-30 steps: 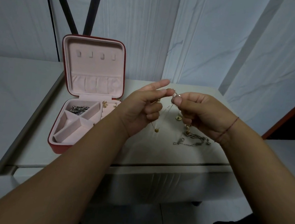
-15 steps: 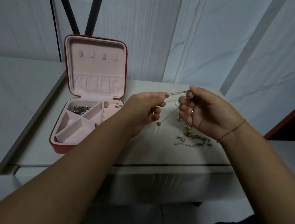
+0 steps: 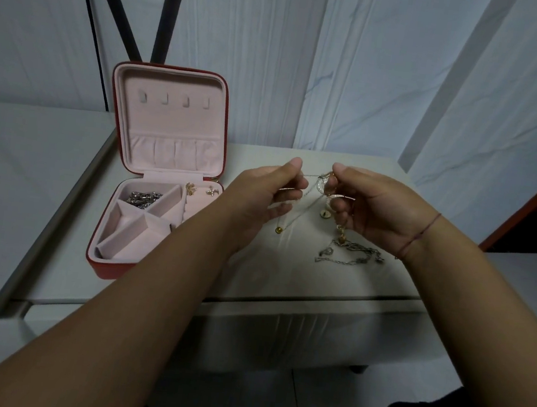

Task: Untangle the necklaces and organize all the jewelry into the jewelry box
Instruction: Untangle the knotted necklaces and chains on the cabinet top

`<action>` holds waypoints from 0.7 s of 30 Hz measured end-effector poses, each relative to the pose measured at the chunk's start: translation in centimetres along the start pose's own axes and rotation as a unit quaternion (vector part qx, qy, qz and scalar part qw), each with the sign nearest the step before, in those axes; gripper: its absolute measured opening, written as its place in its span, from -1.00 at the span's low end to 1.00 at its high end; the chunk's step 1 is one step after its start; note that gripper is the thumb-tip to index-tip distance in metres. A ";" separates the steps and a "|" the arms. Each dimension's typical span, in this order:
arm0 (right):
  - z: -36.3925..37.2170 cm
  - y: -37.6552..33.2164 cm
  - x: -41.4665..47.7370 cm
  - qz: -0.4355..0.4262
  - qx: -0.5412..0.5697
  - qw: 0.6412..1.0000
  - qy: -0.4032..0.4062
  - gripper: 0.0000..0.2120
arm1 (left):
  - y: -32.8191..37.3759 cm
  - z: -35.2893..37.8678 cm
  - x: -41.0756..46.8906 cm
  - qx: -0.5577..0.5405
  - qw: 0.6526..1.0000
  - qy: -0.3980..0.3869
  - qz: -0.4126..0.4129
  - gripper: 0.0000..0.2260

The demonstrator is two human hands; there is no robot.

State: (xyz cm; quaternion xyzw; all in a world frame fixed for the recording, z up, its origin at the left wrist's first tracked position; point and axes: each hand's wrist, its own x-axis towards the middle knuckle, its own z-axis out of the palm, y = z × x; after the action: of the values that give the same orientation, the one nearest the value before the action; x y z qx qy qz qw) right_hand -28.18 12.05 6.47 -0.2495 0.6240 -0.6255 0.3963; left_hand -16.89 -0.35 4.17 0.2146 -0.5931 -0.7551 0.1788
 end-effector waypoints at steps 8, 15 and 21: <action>0.1 -0.1 -0.1 -0.007 -0.009 1.000 0.022 -0.79 | -0.2 0.1 -0.1 0.011 1.000 0.008 0.004 -0.75; -0.1 0.2 0.1 -0.019 -0.052 0.998 0.014 -0.76 | 0.0 0.0 0.1 -0.039 0.999 0.015 0.004 -0.66; -0.8 -0.2 -0.1 0.003 -0.024 0.999 0.044 -0.73 | 0.3 -0.4 0.2 -0.123 0.991 0.052 -0.024 -0.60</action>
State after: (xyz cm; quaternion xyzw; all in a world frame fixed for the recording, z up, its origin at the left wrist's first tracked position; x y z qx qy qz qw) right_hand -28.83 12.54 6.59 -0.2296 0.6563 -0.6196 0.3642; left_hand -16.81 -0.82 4.36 0.2444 -0.4802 -0.8141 0.2165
